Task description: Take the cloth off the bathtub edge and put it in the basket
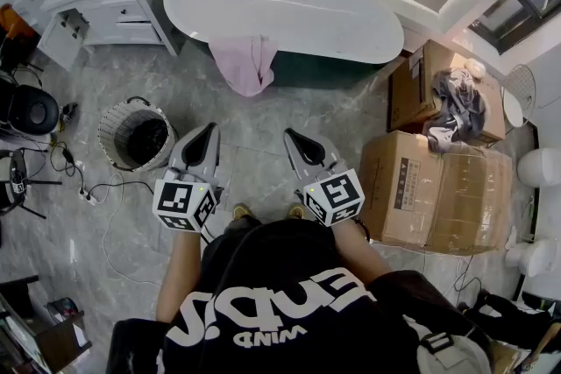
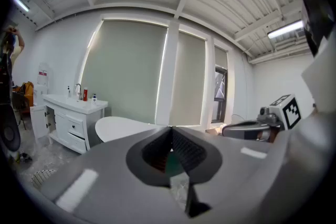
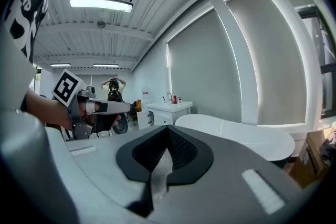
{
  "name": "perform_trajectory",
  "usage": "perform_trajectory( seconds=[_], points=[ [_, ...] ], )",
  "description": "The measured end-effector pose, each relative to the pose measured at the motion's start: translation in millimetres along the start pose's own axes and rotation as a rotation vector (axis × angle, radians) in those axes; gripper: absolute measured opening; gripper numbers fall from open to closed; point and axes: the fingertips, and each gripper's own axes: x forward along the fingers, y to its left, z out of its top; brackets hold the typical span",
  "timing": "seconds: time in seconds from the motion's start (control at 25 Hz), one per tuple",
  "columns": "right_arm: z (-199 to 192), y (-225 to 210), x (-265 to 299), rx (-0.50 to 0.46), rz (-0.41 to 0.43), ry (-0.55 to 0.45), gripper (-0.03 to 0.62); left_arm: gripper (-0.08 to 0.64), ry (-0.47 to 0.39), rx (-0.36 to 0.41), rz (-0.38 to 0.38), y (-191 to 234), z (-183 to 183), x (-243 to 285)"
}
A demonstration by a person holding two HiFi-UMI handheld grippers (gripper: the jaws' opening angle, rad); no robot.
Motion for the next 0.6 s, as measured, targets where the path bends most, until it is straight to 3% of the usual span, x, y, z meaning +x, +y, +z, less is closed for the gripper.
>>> perform_trajectory(
  seconds=[0.24,0.6],
  points=[
    [1.6,16.4,9.0,-0.01,0.026,0.008,0.005,-0.006,0.009,-0.007,0.015,16.4,-3.3,-8.4],
    [2.9,28.7,9.6,0.018,-0.076,-0.017,0.005,-0.006,0.014,-0.033,-0.023,46.1,-10.1,-20.5]
  ],
)
